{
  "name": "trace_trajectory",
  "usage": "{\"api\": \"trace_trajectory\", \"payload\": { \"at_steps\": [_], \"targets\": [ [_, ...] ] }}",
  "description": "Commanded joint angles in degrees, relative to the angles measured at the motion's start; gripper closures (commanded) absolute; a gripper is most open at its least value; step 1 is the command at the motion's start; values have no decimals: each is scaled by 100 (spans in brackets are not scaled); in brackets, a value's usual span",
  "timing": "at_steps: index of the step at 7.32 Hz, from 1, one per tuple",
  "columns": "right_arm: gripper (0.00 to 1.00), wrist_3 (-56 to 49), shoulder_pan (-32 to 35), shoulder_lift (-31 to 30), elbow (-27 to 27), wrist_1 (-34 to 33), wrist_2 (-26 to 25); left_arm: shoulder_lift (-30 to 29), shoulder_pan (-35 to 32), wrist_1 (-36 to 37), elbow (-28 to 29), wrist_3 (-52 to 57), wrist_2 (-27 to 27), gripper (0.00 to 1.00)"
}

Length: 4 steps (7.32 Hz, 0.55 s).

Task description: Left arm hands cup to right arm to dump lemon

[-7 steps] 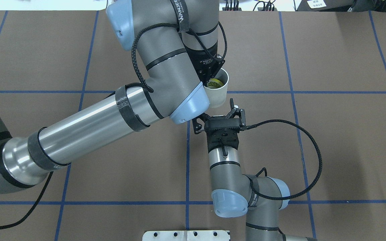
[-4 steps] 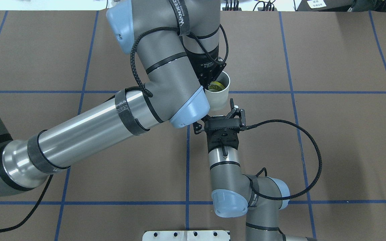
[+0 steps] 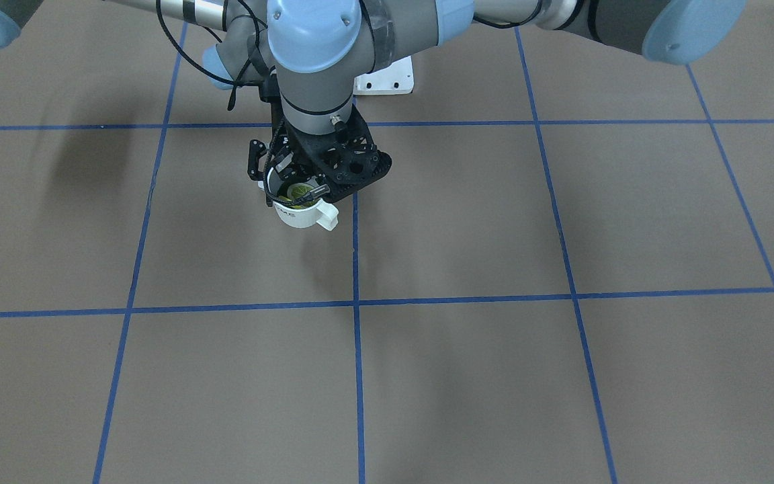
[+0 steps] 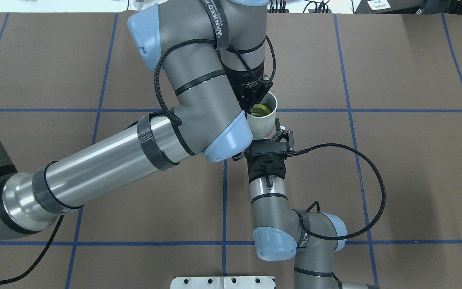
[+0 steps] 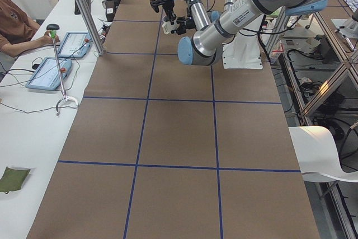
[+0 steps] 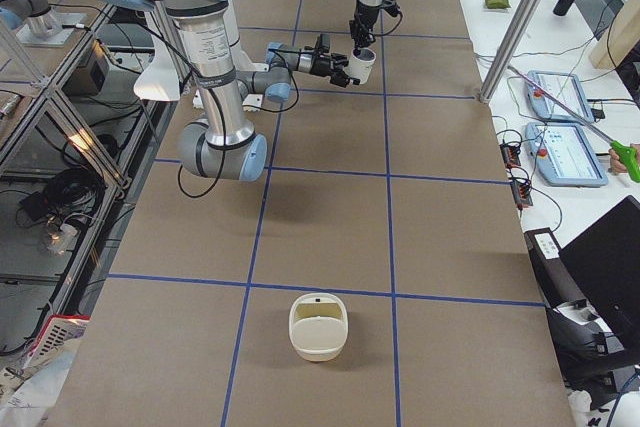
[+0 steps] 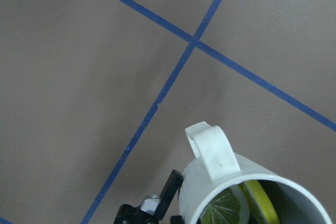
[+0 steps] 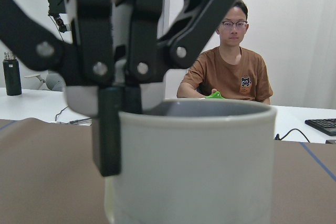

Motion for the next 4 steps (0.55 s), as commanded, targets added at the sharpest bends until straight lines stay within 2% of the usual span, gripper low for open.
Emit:
{"api": "trace_trajectory", "payload": {
  "at_steps": [1,3,4],
  "targets": [
    [2,0,0,0,-6,0,-4,-8,13,3,-4,0,0,100],
    [11,-9,0,-9,-6,-8,-13,1,13,3,-48,0,0,100],
    [28,-61,0,-17,-6,-8,-74,1,22,3,-48,0,0,100]
  ]
}}
